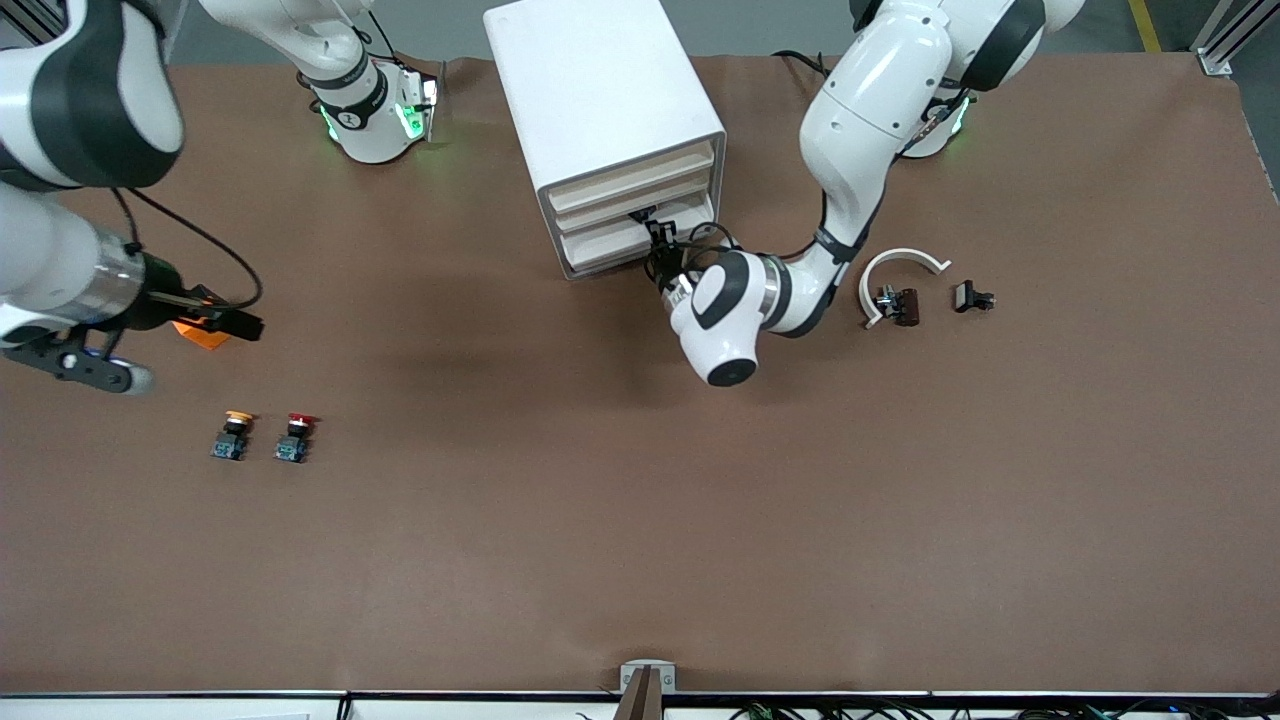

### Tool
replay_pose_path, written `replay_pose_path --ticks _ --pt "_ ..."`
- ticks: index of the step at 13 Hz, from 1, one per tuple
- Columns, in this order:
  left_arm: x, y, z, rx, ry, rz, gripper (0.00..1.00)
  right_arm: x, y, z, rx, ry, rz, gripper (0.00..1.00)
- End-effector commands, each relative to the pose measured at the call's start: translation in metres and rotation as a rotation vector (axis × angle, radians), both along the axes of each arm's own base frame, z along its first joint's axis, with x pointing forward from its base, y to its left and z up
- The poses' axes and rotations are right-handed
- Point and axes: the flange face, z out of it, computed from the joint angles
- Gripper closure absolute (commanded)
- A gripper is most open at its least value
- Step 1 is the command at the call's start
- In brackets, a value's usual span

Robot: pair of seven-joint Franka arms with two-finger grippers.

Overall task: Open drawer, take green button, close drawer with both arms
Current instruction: 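Grasp the drawer with the left gripper and pull it open, then reach the right gripper into the drawer while the left gripper withdraws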

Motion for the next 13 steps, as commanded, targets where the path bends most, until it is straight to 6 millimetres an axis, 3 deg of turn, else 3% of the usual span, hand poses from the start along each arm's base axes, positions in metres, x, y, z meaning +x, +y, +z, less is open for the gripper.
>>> replay_pose_path --ticks 1,4,5,6,7,9,13 --pt "0.048 0.003 0.010 -0.049 -0.072 0.055 1.00 0.005 0.038 -0.019 0.015 0.006 -0.060 0.00" --pt "0.075 0.022 0.014 -0.055 -0.106 0.098 1.00 -0.007 0.100 -0.032 -0.009 -0.001 -0.118 0.00" --pt "0.078 0.024 0.016 -0.065 -0.116 0.097 0.82 -0.012 0.124 -0.038 -0.014 0.003 -0.141 0.00" --pt "0.079 0.024 0.016 -0.076 -0.126 0.093 0.53 -0.020 0.151 -0.040 -0.009 -0.001 -0.163 0.00" --pt "0.078 0.024 0.015 -0.080 -0.127 0.089 0.01 -0.028 0.177 -0.042 -0.014 -0.006 -0.188 0.00" --pt "0.081 0.026 0.019 -0.085 -0.137 0.089 0.00 -0.043 0.224 -0.054 -0.027 -0.017 -0.216 0.00" --pt "0.128 0.052 0.061 -0.044 -0.304 0.053 0.00 -0.070 0.294 -0.076 -0.036 -0.041 -0.264 0.00"
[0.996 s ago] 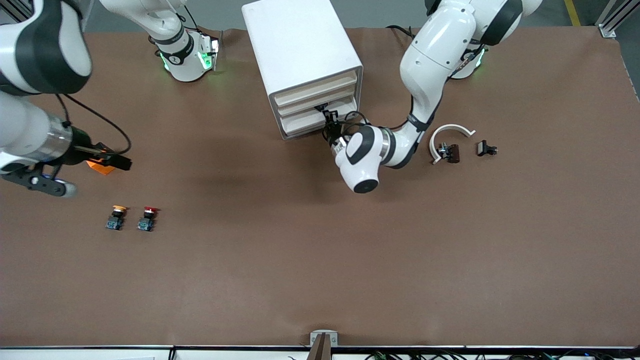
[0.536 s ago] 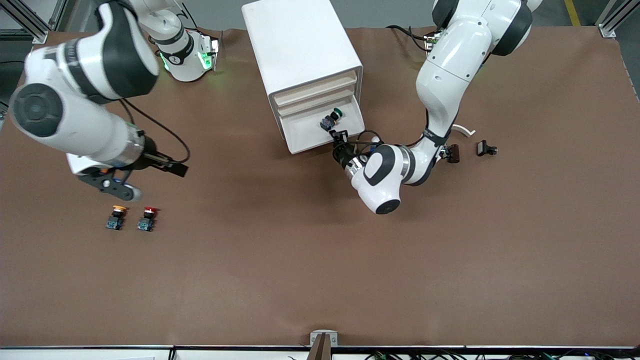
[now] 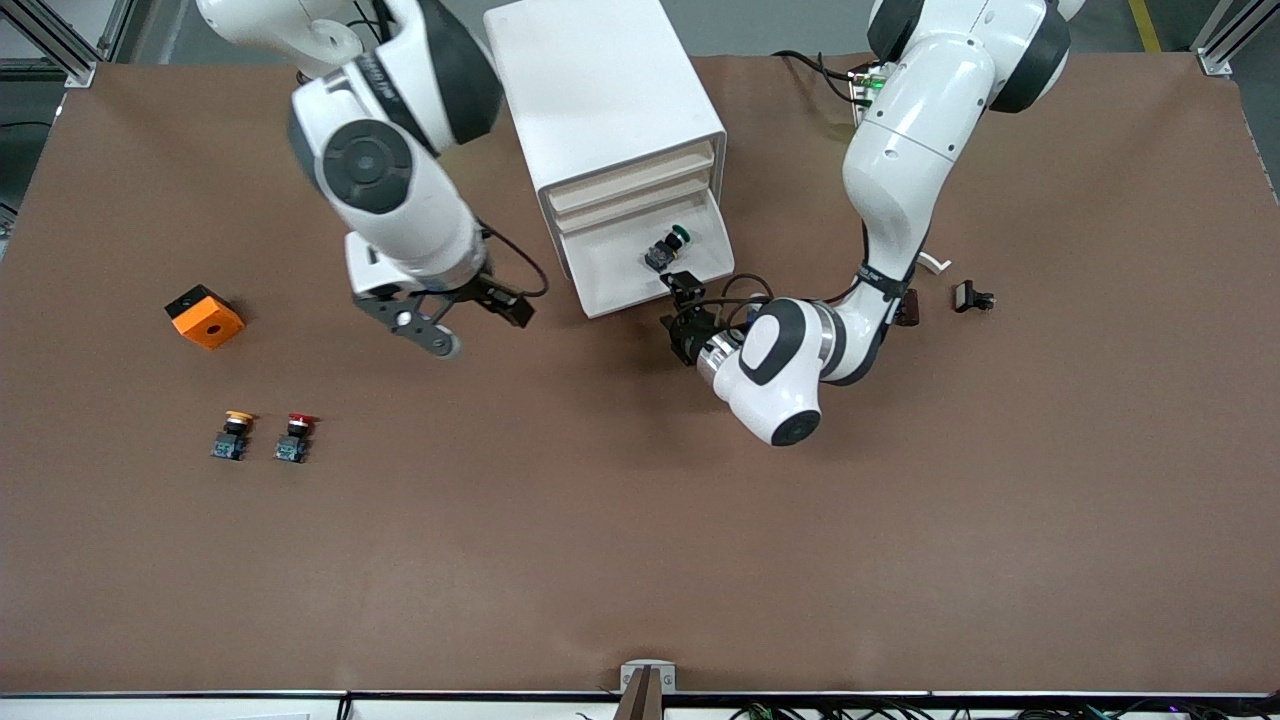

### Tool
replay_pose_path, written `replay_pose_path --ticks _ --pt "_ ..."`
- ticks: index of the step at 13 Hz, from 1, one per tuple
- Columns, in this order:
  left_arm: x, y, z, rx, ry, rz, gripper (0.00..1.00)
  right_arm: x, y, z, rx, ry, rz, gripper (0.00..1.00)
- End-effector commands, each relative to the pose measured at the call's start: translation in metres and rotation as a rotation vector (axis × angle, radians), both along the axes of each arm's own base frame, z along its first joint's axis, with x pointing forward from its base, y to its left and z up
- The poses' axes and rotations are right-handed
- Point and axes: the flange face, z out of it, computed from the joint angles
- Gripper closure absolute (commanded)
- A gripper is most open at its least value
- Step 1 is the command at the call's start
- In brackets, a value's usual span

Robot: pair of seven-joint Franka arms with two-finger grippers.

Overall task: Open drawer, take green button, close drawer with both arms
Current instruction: 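Reach the right gripper into the drawer while the left gripper withdraws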

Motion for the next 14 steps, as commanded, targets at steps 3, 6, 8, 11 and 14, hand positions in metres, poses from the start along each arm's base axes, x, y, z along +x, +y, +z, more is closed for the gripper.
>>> replay_pose_path --ticks 3,6,8,11,14 --pt "0.046 0.037 0.055 0.126 -0.321 -0.240 0.00 -0.025 0.056 -0.025 -0.008 -0.009 -0.058 0.00" --pt "0.075 0.081 0.111 0.130 -0.480 -0.342 0.00 -0.043 0.091 -0.051 -0.020 -0.011 -0.069 0.00" --pt "0.090 0.112 0.144 0.097 -0.581 -0.446 0.00 -0.051 0.113 -0.076 -0.025 -0.018 -0.075 0.00" --pt "0.100 0.144 0.200 -0.005 -0.722 -0.622 0.00 -0.063 0.140 -0.113 -0.029 -0.027 -0.078 0.00" --pt "0.104 0.173 0.230 -0.046 -0.778 -0.717 0.00 -0.068 0.154 -0.135 -0.008 -0.016 -0.103 0.00"
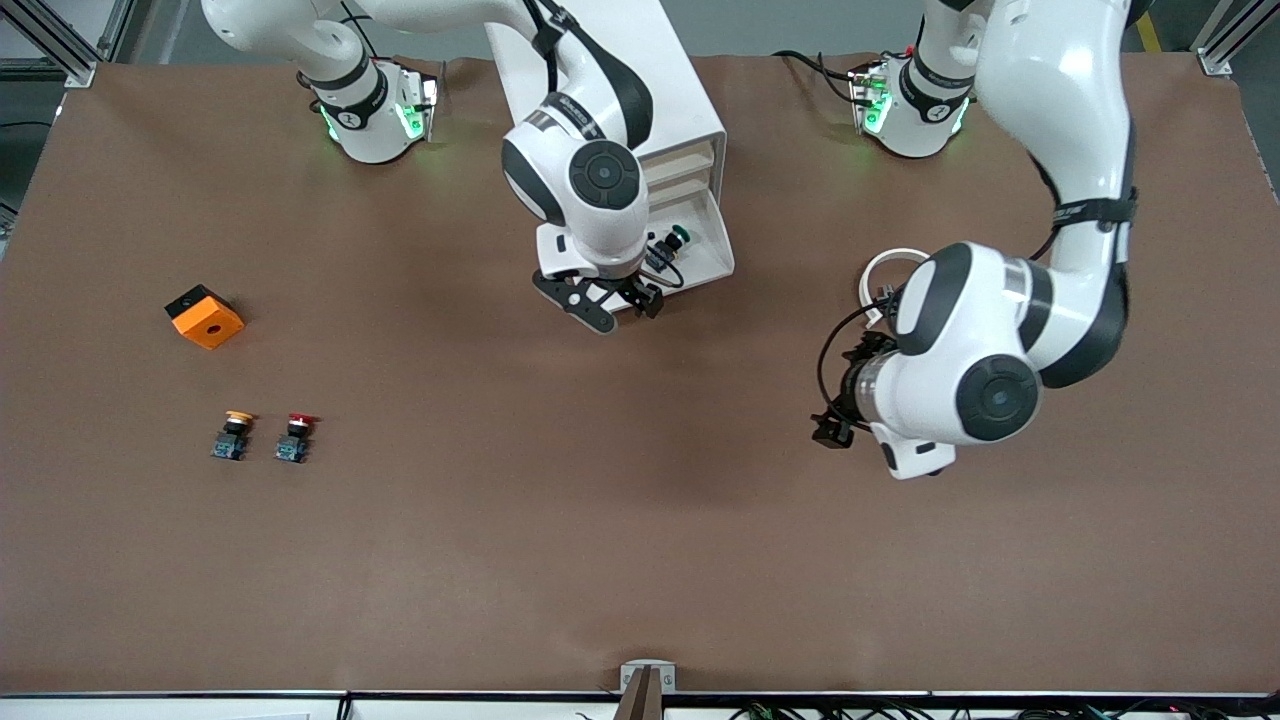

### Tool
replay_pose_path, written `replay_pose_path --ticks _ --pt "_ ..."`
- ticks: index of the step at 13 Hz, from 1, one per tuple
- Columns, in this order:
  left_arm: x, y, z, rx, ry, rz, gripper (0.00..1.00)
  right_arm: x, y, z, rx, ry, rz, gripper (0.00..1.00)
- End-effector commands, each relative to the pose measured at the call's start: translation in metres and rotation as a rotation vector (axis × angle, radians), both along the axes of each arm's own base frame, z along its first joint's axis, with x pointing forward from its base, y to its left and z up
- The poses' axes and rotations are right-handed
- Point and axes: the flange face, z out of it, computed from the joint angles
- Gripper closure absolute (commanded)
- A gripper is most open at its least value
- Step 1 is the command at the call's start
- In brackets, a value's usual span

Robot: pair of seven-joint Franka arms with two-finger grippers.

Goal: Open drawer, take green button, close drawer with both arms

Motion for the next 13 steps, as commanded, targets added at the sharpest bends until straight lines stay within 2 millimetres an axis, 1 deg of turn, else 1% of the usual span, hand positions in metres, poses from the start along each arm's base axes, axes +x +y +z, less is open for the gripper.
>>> replay_pose_path --ticks 1,2,3,4,7,8,10,11,13 --pt "-0.006 0.020 0.018 -0.005 -0.004 -0.082 0.00 -0.003 0.012 -0.008 0.029 0.013 -0.033 0.00" --pt "-0.007 0.044 0.013 0.009 0.032 -0.081 0.00 -0.008 0.018 -0.011 0.027 0.016 -0.021 0.00" --pt "-0.005 0.074 0.020 0.011 0.039 -0.081 0.00 -0.011 0.021 -0.015 0.024 0.020 -0.018 0.00" --pt "-0.005 0.093 0.024 0.000 0.053 -0.092 0.00 -0.014 0.024 -0.015 0.034 0.030 -0.020 0.00" --pt "-0.008 0.100 0.024 0.012 0.068 -0.130 0.00 -0.031 0.038 -0.022 0.028 0.040 0.010 0.00" --pt "-0.011 0.103 0.025 0.000 0.066 -0.185 0.00 -0.037 0.042 -0.026 0.021 0.045 0.020 0.00" --pt "-0.010 0.109 0.031 -0.031 0.046 -0.278 0.00 -0.052 0.053 -0.036 0.006 0.055 0.049 0.00" --pt "-0.010 0.109 0.030 -0.047 0.036 -0.327 0.00 -0.056 0.055 -0.042 -0.003 0.062 0.055 0.00" --pt "-0.009 0.105 0.028 -0.076 0.016 -0.417 0.00 -0.059 0.056 -0.045 -0.009 0.067 0.061 0.00"
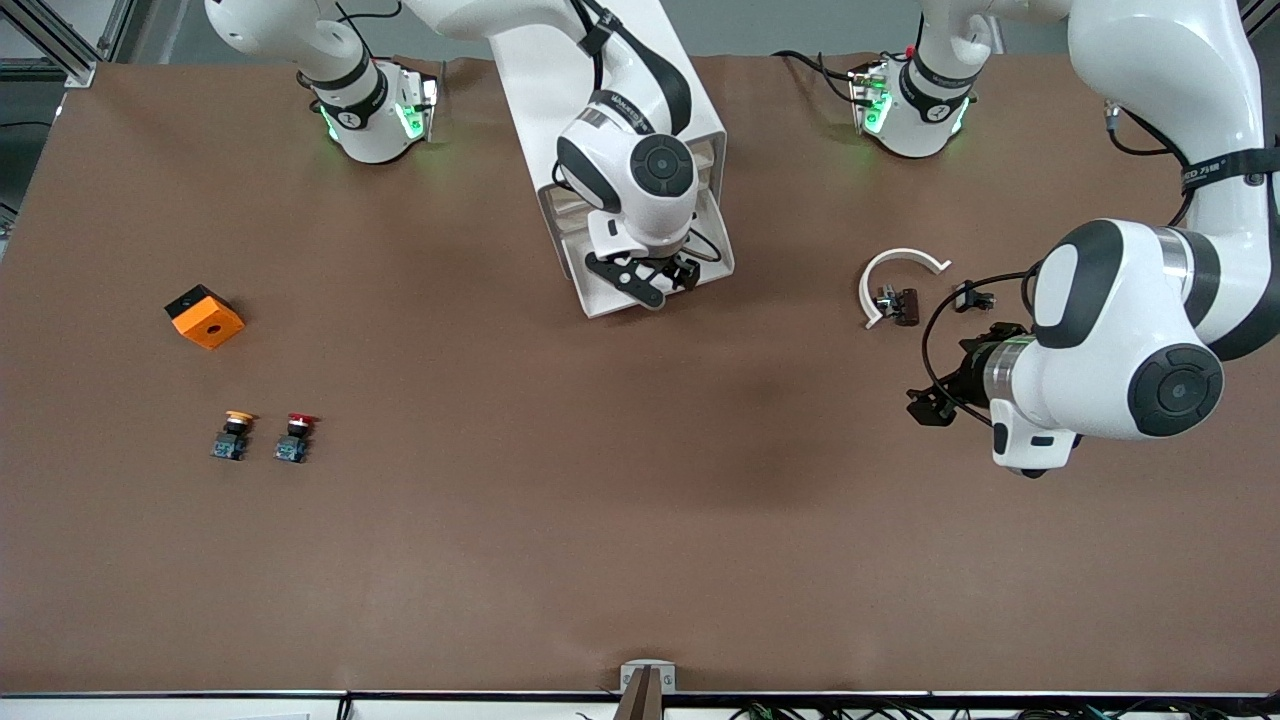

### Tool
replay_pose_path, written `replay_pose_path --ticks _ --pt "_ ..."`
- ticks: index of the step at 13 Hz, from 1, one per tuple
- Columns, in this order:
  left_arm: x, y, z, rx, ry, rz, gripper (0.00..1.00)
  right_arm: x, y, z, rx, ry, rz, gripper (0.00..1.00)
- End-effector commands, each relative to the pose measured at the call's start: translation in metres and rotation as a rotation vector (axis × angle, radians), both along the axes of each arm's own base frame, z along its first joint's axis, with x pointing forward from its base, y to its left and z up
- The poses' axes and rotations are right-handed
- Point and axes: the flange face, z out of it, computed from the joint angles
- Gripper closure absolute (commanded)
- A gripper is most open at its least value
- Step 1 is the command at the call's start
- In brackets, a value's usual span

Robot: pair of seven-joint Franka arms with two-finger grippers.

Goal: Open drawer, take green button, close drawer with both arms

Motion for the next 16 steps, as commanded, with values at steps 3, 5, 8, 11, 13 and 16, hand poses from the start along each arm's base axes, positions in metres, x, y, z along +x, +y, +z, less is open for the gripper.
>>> replay_pose_path --ticks 3,5,8,11,13,16 --pt "-0.011 -0.012 -0.017 -0.027 -0.056 -0.113 0.00 -0.009 0.008 -0.002 -0.013 0.018 -0.009 0.00" --pt "-0.023 -0.032 -0.039 -0.046 -0.071 -0.136 0.00 -0.010 0.008 -0.002 -0.014 0.020 -0.011 0.00" --pt "-0.043 -0.056 -0.073 -0.062 -0.081 -0.172 0.00 -0.015 0.012 -0.005 -0.019 0.021 -0.016 0.00" --pt "-0.058 -0.075 -0.089 -0.080 -0.109 -0.197 0.00 -0.019 0.014 -0.004 -0.018 0.020 -0.012 0.00" --pt "-0.063 -0.083 -0.096 -0.084 -0.097 -0.212 0.00 -0.019 0.016 -0.015 -0.027 0.019 -0.032 0.00" --pt "-0.066 -0.086 -0.107 -0.084 -0.077 -0.216 0.00 -0.023 0.020 -0.025 -0.027 0.015 -0.030 0.00"
